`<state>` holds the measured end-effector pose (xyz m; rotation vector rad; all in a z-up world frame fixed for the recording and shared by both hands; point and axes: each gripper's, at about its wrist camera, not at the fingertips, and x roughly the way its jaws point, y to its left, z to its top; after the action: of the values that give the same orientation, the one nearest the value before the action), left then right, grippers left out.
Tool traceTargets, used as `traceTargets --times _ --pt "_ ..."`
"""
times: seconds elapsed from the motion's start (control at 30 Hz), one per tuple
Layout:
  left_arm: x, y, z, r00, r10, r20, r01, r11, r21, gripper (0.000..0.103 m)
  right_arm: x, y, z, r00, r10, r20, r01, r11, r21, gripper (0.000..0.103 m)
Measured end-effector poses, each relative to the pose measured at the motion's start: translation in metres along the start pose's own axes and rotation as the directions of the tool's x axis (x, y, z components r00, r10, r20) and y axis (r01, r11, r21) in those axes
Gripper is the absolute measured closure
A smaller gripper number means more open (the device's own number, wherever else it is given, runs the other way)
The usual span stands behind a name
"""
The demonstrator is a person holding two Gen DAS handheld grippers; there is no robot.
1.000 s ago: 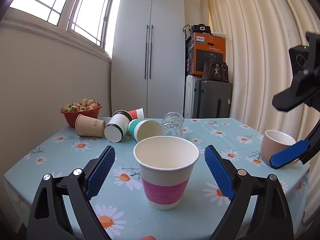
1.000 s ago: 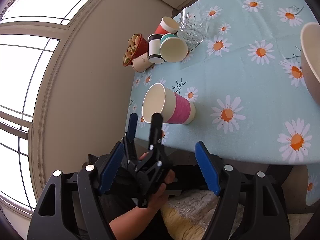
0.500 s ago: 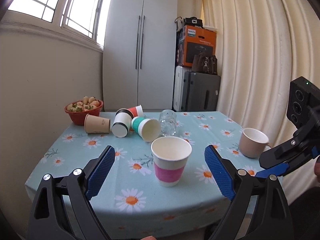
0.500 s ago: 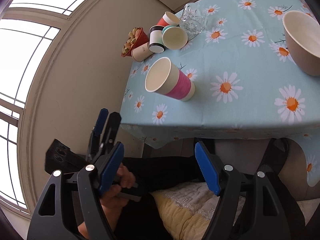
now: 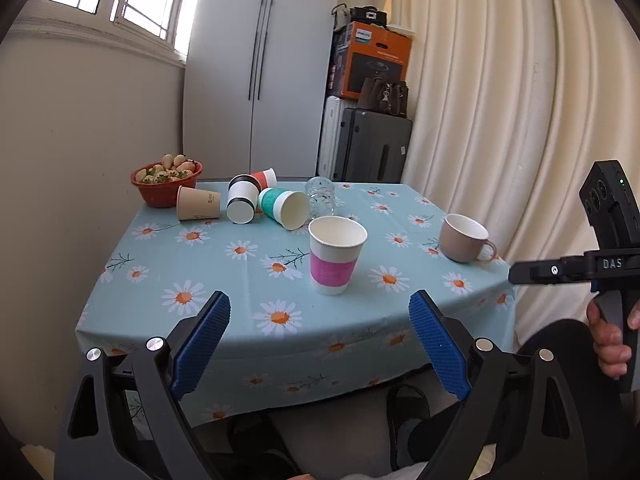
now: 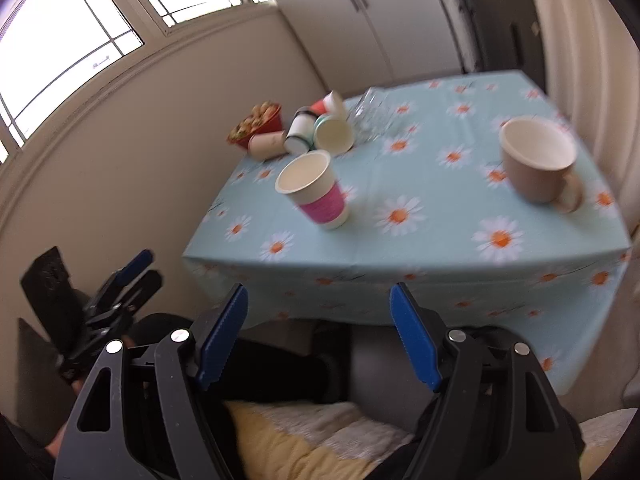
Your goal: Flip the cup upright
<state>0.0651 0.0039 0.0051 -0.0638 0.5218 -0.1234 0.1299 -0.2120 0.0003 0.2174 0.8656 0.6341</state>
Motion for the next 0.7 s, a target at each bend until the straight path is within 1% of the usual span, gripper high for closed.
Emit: traceTargets --times 0.07,0.13,0.23,0.33,0.43,0.5,0.6,0.67,0.7 --pt "-0.007 0.003 -0.005 1.000 0.007 -0.008 -0.007 1.000 -0.004 0.014 -0.008 0.003 -0.007 0.997 -0.050 0.050 0.052 0.998 -0.040 0.030" --pt "-0.012 0.008 -0.009 1.000 0.000 -0.016 -0.001 0.999 -0.034 0.014 -0.012 0.006 -0.015 0.990 -0.108 0.090 0.114 0.991 -0.071 0.030" --pt "-0.021 0.009 -0.015 1.000 0.014 0.000 -0.014 0.999 -0.031 0.014 -0.015 0.005 -0.024 0.977 -0.166 0.130 0.179 0.980 -0.091 0.030" --pt "-0.024 0.008 -0.021 0.999 0.032 0.006 -0.032 0.999 -0.017 0.014 -0.019 0.009 -0.037 0.960 -0.216 0.179 0.240 0.963 -0.125 0.030" --pt "-0.026 0.006 -0.024 0.999 0.036 0.015 -0.036 0.999 -0.011 0.014 -0.026 0.017 -0.049 0.931 -0.267 0.248 0.311 0.937 -0.161 0.030" --pt "-0.030 0.004 -0.025 0.998 0.050 0.031 -0.050 0.999 0.002 0.014 -0.029 0.017 -0.054 0.918 -0.286 0.273 0.339 0.926 -0.169 0.030" --pt "-0.031 0.001 -0.027 0.998 0.058 0.039 -0.059 0.998 0.014 0.014 -0.025 0.016 -0.056 0.917 -0.306 0.257 0.356 0.918 -0.176 0.030" --pt "-0.033 0.001 -0.028 0.997 0.059 0.043 -0.059 0.998 0.013 0.014 -0.026 0.017 -0.056 0.910 -0.314 0.271 0.368 0.913 -0.178 0.030" --pt "-0.035 0.001 -0.029 0.997 0.059 0.049 -0.059 0.998 0.014 0.014 -0.028 0.016 -0.056 0.910 -0.311 0.274 0.365 0.914 -0.175 0.030"
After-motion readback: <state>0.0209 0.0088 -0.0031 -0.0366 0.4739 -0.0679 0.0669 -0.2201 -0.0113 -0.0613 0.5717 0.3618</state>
